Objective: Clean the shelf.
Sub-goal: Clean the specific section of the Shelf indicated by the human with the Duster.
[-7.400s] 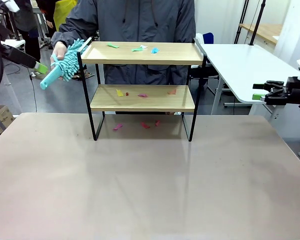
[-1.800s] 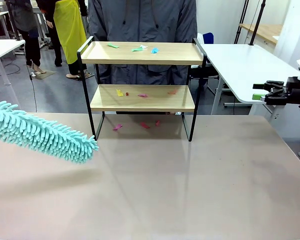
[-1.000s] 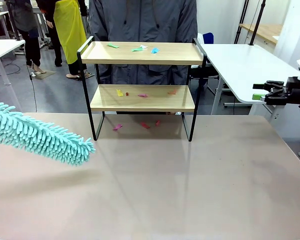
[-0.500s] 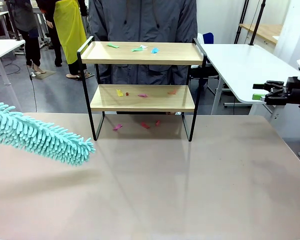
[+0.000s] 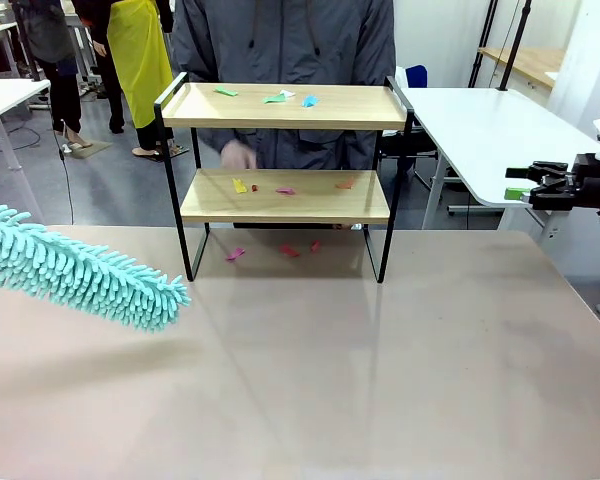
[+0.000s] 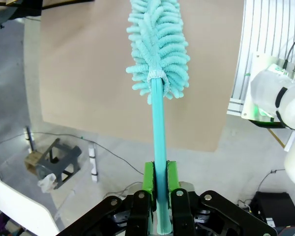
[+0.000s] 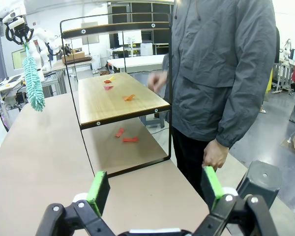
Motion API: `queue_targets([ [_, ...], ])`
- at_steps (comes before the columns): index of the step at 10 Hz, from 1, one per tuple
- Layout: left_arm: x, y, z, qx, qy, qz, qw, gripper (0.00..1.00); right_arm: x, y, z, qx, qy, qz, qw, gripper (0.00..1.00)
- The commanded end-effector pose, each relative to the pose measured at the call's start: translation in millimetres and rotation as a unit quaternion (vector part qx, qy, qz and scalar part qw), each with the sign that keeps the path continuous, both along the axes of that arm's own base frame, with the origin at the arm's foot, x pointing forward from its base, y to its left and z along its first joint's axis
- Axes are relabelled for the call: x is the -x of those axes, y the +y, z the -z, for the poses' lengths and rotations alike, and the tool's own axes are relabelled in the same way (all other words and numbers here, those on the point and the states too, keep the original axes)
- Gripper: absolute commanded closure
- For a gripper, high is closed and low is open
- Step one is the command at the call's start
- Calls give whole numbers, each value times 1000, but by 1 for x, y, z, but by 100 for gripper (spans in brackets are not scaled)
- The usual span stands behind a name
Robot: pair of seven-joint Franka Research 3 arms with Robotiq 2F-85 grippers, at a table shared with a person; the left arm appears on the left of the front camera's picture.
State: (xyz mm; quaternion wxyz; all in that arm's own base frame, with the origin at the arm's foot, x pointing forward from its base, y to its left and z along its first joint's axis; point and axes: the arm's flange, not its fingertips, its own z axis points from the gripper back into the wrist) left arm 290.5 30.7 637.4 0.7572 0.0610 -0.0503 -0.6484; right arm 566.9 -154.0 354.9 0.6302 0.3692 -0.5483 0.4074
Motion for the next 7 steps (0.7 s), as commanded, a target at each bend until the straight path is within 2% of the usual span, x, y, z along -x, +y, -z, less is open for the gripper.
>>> queue_targets([
  [1, 3, 0, -1, 0, 1, 5, 1000, 87, 0, 2, -2, 0, -2, -1, 1000, 0],
  [7, 3, 0, -1, 0, 1, 5, 1000, 87, 0, 2, -2, 0, -2, -1, 1000, 0],
])
